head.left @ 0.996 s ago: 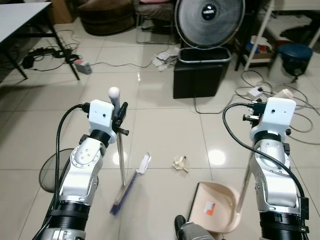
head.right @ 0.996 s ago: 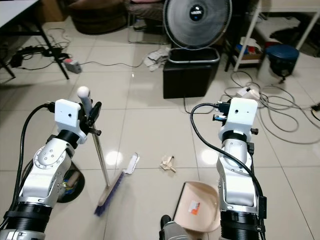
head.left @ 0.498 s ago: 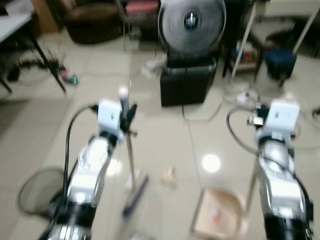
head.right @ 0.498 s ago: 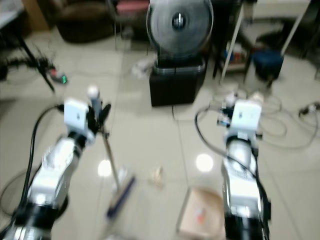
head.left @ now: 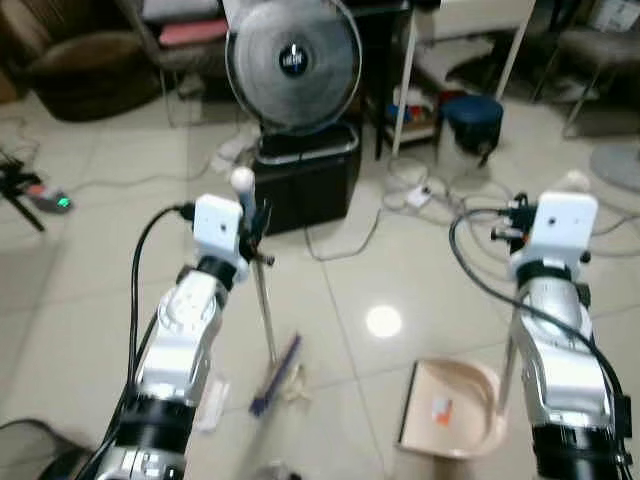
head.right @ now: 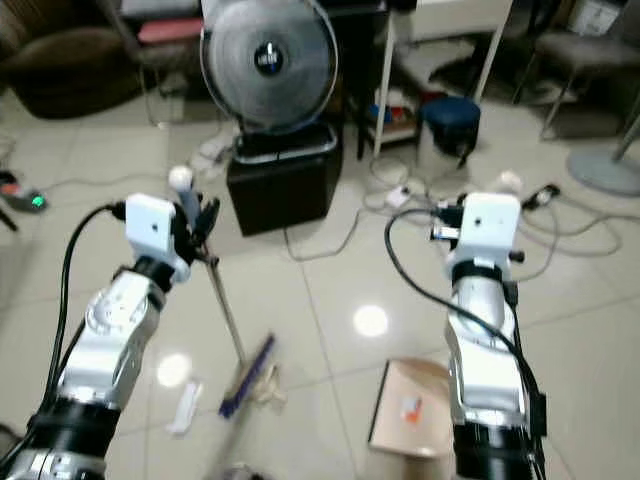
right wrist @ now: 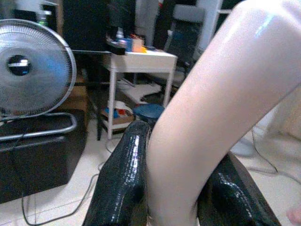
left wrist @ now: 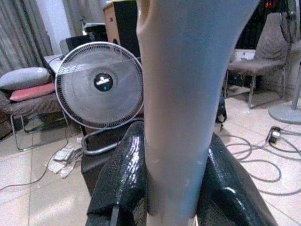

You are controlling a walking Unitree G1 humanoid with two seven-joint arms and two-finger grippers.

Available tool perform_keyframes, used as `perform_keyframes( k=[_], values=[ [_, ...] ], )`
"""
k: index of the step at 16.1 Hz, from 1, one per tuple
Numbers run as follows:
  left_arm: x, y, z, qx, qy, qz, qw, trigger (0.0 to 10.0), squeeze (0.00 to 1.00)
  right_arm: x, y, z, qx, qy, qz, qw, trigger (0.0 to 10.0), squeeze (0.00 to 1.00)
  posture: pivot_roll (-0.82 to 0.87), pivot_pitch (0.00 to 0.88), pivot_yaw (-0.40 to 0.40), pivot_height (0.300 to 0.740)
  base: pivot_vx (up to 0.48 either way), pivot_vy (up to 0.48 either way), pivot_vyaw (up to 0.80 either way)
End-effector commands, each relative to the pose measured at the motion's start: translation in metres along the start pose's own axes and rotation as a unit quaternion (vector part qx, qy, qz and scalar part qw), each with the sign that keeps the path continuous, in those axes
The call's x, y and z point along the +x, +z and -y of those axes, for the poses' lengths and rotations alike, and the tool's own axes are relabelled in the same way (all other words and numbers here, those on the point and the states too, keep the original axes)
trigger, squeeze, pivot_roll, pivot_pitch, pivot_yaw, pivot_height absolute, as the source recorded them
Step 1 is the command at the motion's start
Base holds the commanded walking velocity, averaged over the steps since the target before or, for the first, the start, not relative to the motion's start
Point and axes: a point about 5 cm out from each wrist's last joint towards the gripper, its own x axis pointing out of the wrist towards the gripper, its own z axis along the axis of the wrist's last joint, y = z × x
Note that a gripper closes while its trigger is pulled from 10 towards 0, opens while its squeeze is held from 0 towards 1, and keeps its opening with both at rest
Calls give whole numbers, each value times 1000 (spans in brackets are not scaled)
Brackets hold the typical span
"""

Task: Sweep floor

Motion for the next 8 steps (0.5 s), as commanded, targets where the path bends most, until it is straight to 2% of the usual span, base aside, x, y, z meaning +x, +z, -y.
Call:
perform_keyframes(
  k=[1, 4, 6, 8],
  values=[
    [-3, 5, -16, 28, 25, 7, 999, 10000, 0, -2, 8, -19, 7, 42, 17, 999, 10000, 0, -62, 50, 59, 740, 424, 0, 800],
    [-4, 4, -15, 33, 24, 6, 999, 10000, 0, -3, 4, -19, 7, 48, 11, 999, 10000, 0, -60, 53, 61, 740, 419, 0, 800],
    [-4, 4, -16, 36, 24, 6, 999, 10000, 0, -5, 1, -20, 31, 54, 8, 998, 10000, 0, -57, 56, 63, 740, 420, 0, 0],
    [-4, 4, -17, 37, 23, 5, 999, 10000, 0, -6, 0, -19, 22, 52, 8, 998, 10000, 0, -57, 59, 64, 740, 420, 0, 0]
  ],
)
